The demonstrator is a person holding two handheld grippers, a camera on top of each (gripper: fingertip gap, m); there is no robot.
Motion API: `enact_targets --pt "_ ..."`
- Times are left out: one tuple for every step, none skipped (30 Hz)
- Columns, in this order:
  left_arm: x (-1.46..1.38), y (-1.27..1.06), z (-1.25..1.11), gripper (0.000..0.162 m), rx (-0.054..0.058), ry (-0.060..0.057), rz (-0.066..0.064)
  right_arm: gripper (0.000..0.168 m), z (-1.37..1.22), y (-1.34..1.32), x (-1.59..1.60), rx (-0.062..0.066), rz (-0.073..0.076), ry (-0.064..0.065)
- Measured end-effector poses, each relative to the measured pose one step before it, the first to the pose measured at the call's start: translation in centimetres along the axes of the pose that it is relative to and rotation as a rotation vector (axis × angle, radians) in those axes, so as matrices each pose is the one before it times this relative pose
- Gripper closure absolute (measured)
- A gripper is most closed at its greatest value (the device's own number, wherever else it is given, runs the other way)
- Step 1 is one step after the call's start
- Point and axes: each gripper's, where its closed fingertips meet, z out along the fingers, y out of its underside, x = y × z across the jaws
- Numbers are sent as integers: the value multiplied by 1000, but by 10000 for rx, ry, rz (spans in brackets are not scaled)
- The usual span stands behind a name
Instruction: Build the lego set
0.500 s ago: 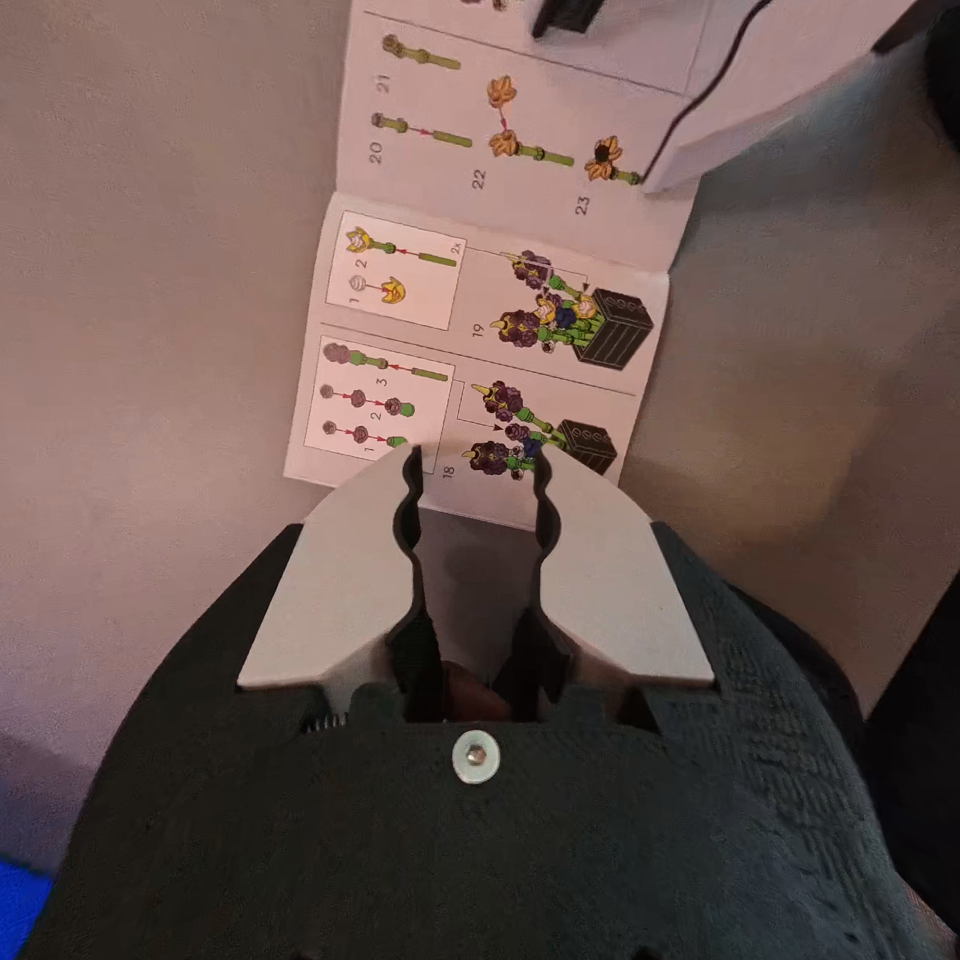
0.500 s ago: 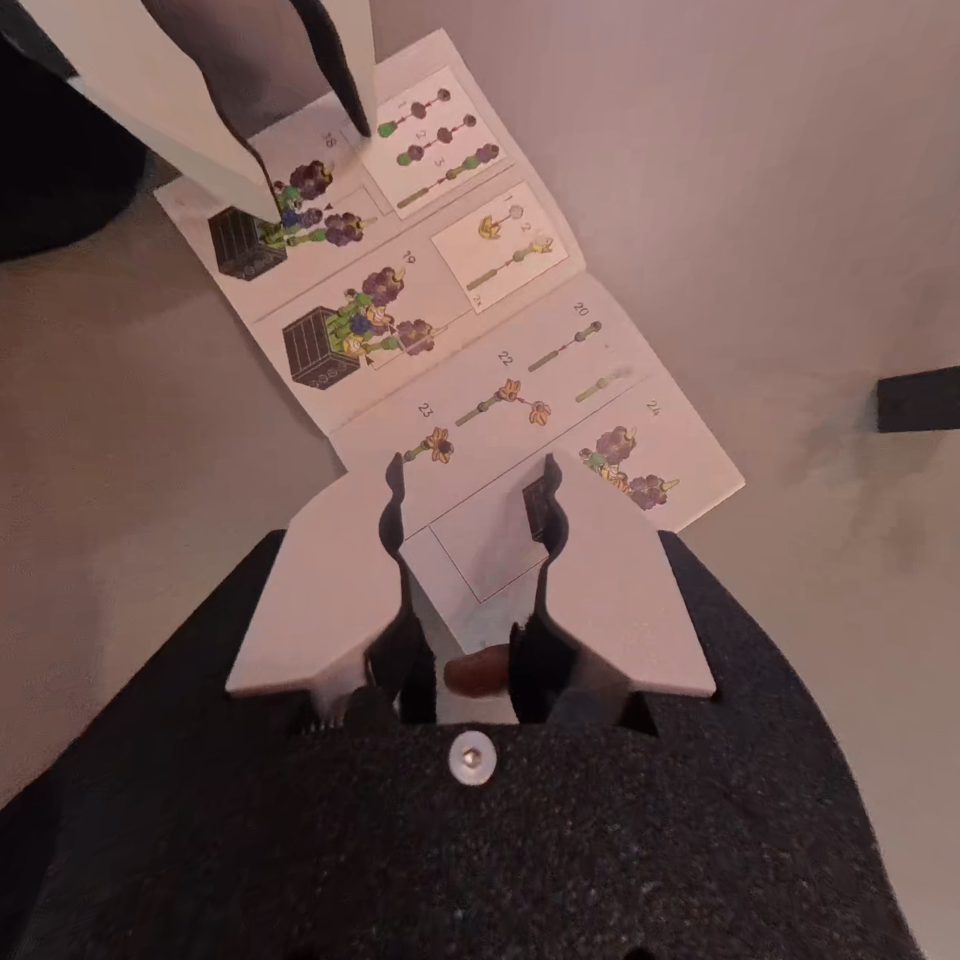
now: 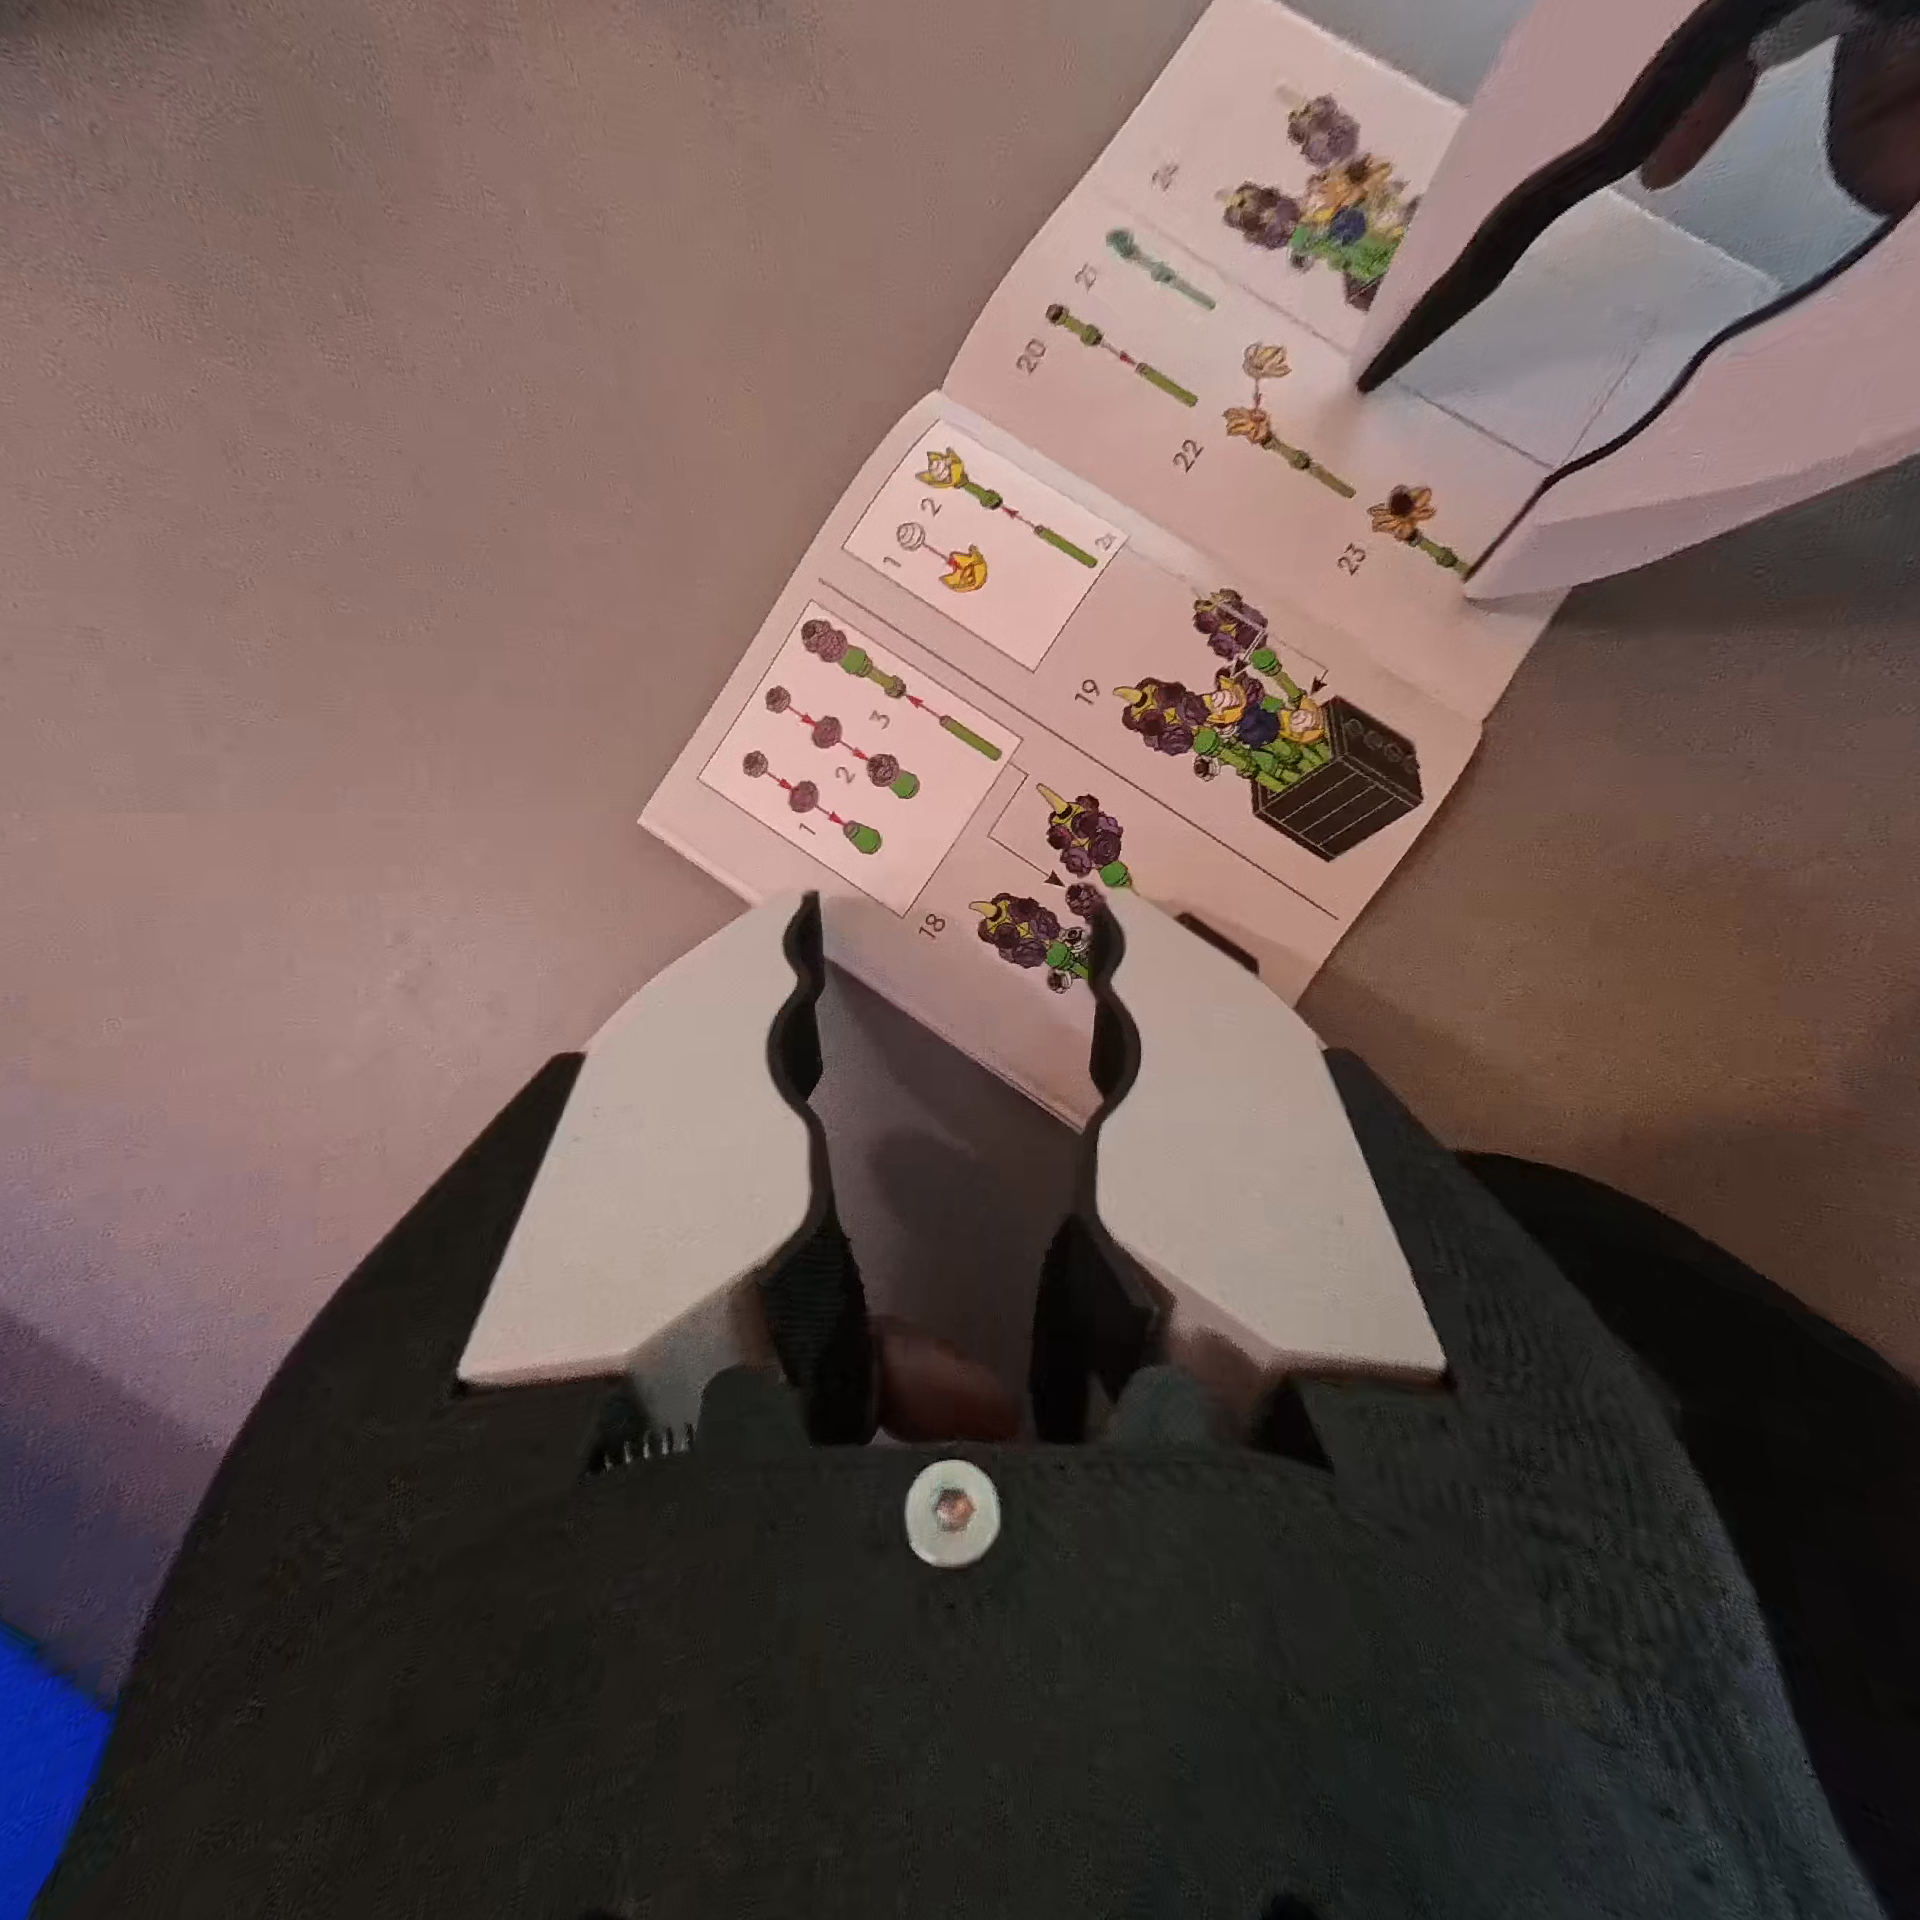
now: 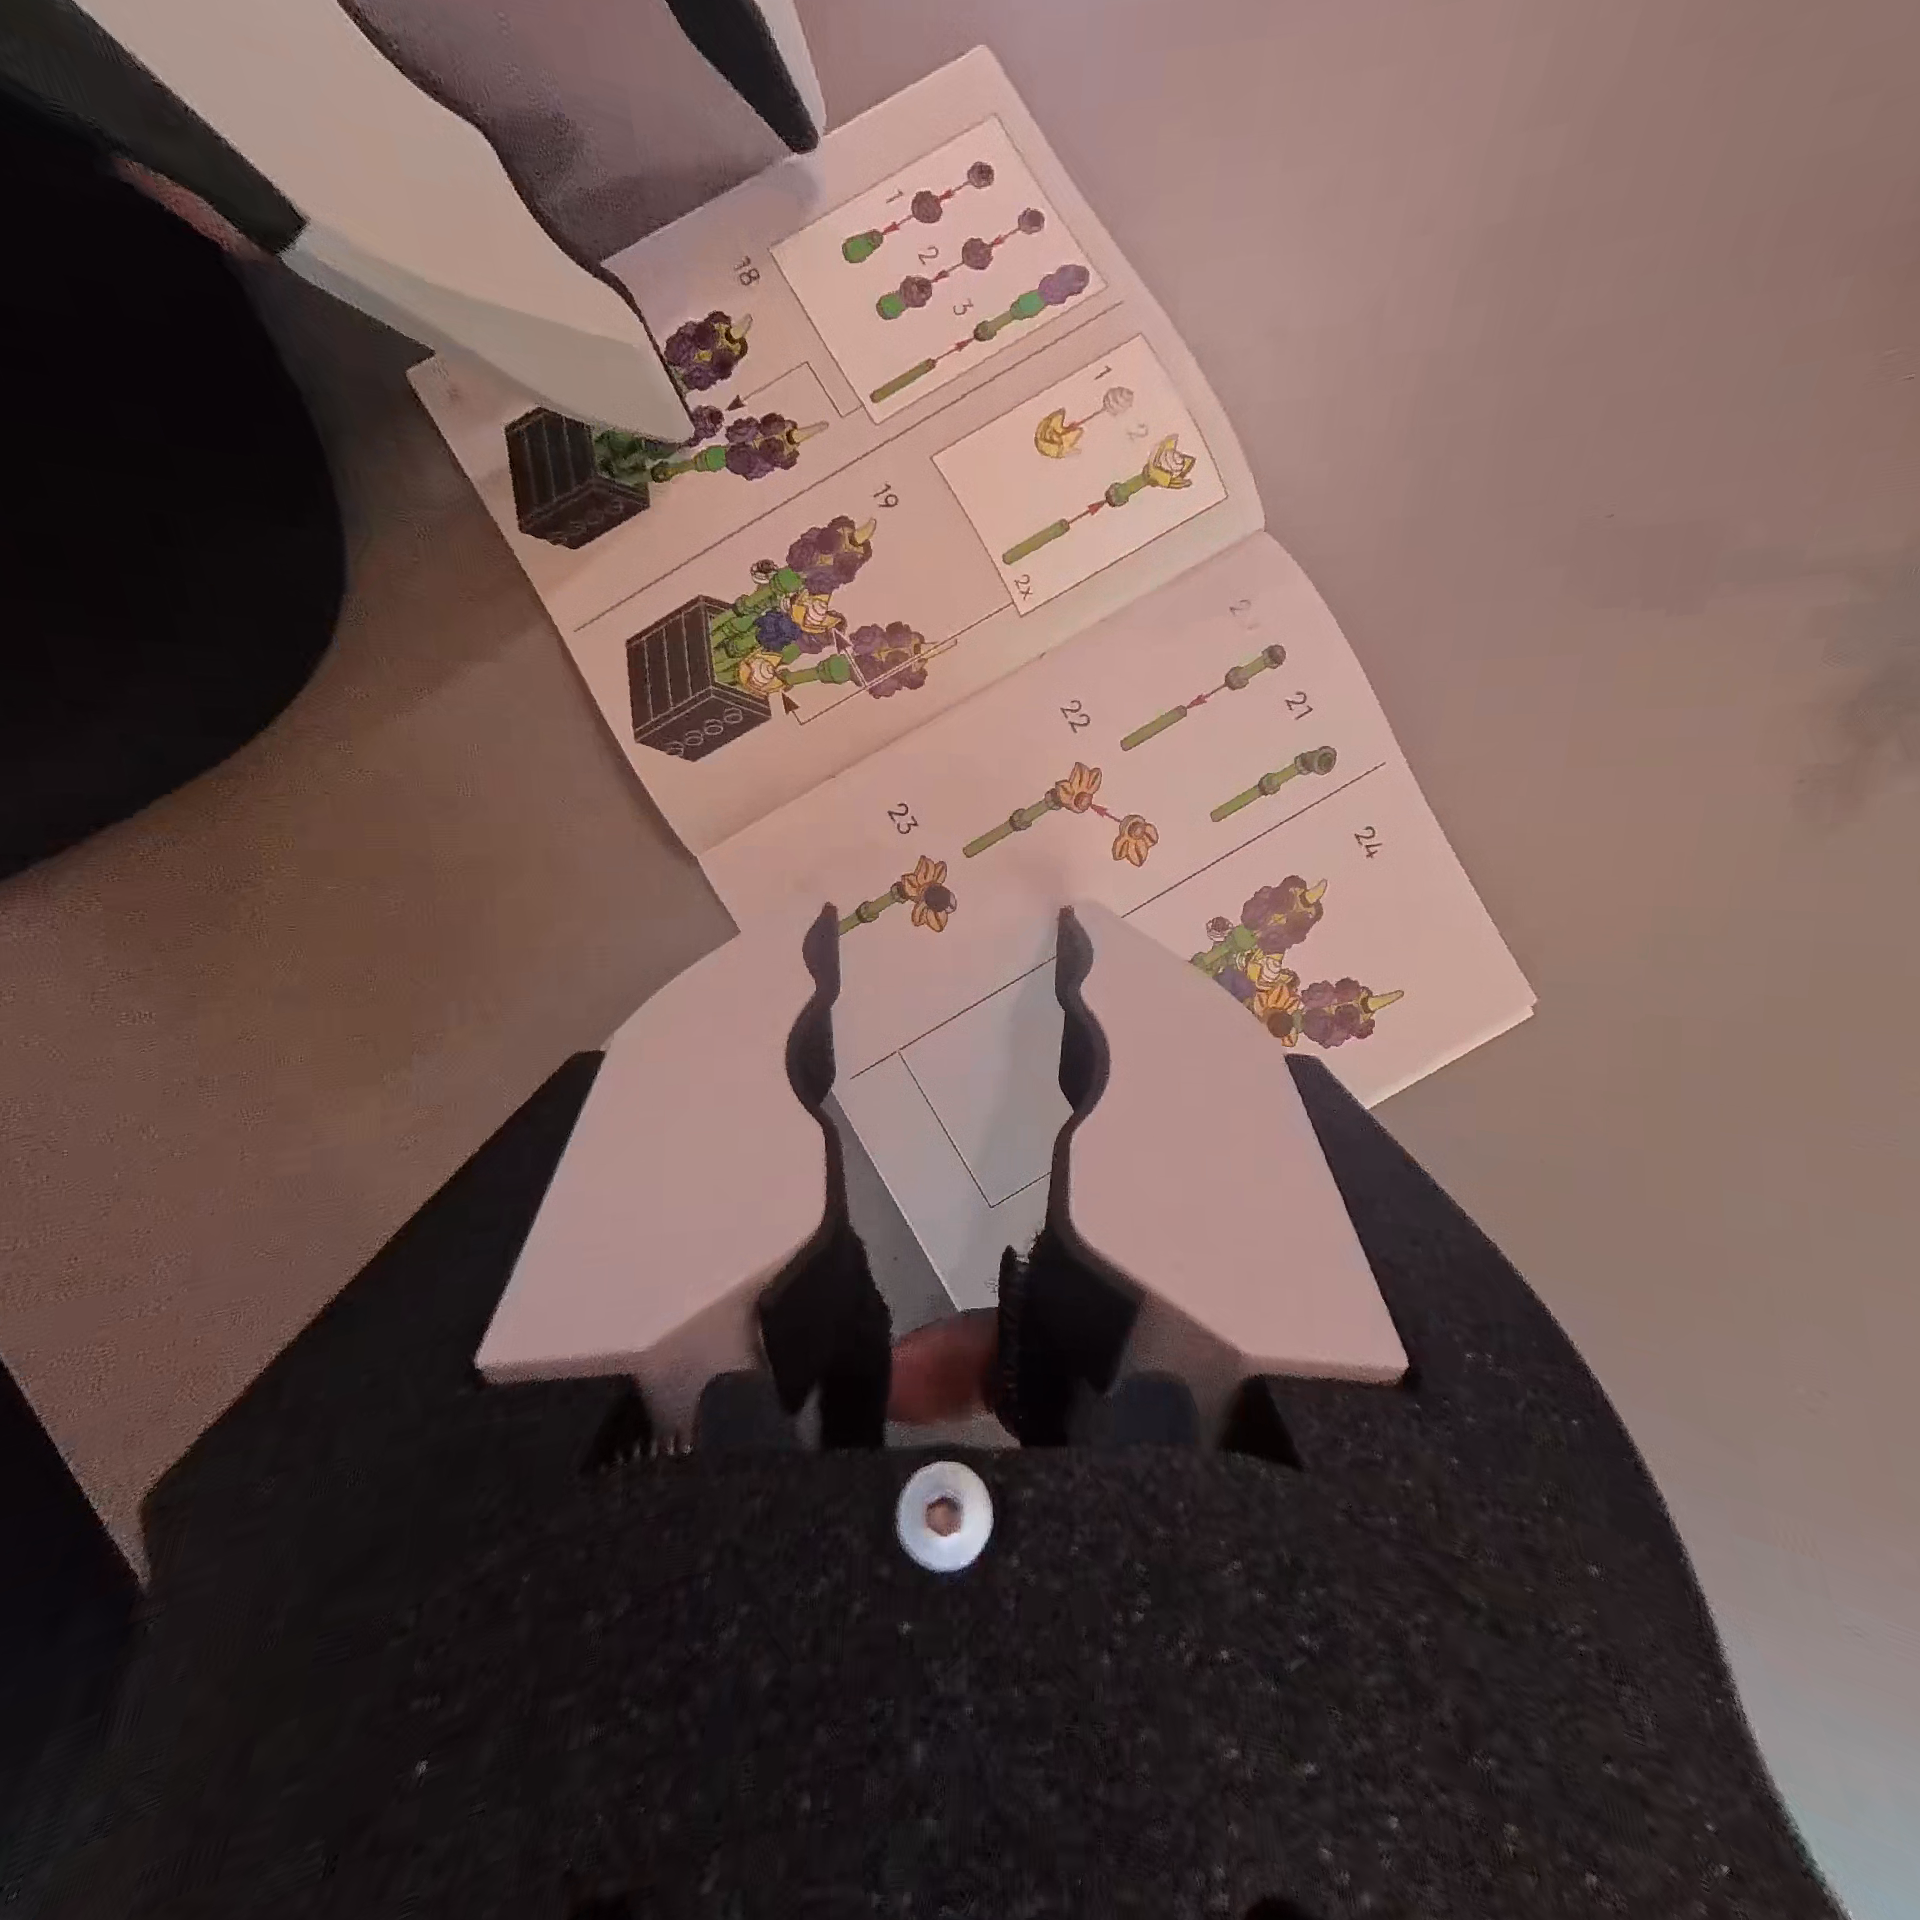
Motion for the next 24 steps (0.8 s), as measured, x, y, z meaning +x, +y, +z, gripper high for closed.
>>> enact_targets --pt "230 -81 51 117 505 196 53 128 46 -85 85 216 -31 -96" --pt "245 52 6 121 484 254 -138 128 96 -159 180 398 -35 -53" --pt "88 127 -140 121 256 223 -333 129 84 -185 120 534 124 -19" --pt "-59 35 -120 122 96 115 -304 131 83 -196 162 598 294 47" --pt "-189 7 -23 125 45 -29 -166 135 7 -91 243 462 325 97" --pt "-125 -17 34 126 64 9 -82 137 -33 9 128 111 146 43" --pt "42 15 -62 126 86 65 -64 138 2 9 13 -54 -49 52" --pt "36 34 -88 126 60 20 -23 139 91 -34 108 -103 -124 120" --pt "-108 26 2 128 17 -154 38 139 118 -93 105 -107 -34 85" --pt "-188 40 58 128 -33 -342 194 139 154 -165 122 -85 159 55" --pt "-133 -101 79 128 14 -328 307 139 129 -146 158 -61 242 88" --pt "-52 -67 -25 128 42 -247 243 138 35 -53 -14 -51 101 18" --pt "-29 -41 -31 128 21 -103 117 137 -23 50 -73 -54 -159 14" --pt "-69 -8 -4 127 1 -30 -10 136 39 -7 -16 57 -293 87" --pt "-183 -35 62 124 3 -78 -56 136 -31 -3 -88 205 -220 69" --pt "-187 -43 -1 122 20 -149 18 136 -16 -7 2 286 17 45" --pt "-144 -132 -48 121 87 -231 168 136 -24 -7 47 259 15 -3" --pt "-348 -343 -158 121 253 -518 306 136 -44 38 13 46 34 -42" --pt "-479 -605 -339 121 442 -718 377 136 -20 15 -5 -35 29 -31" --pt "-476 -862 -649 121 586 -764 342 136 5 8 6 2 4 -10" --pt "-664 -1089 -1020 120 585 -850 82 136 -5 1 0 6 14 -18" --pt "-740 -1091 -1248 120 443 -717 -168 136 -6 9 -3 15 -6 -36" --pt "-1089 -843 -1396 119 268 -745 -256 136 -6 1 -6 26 1 -67" --pt "-1842 -492 -1479 118 118 -1044 -226 136 -11 -8 -22 25 54 -98"
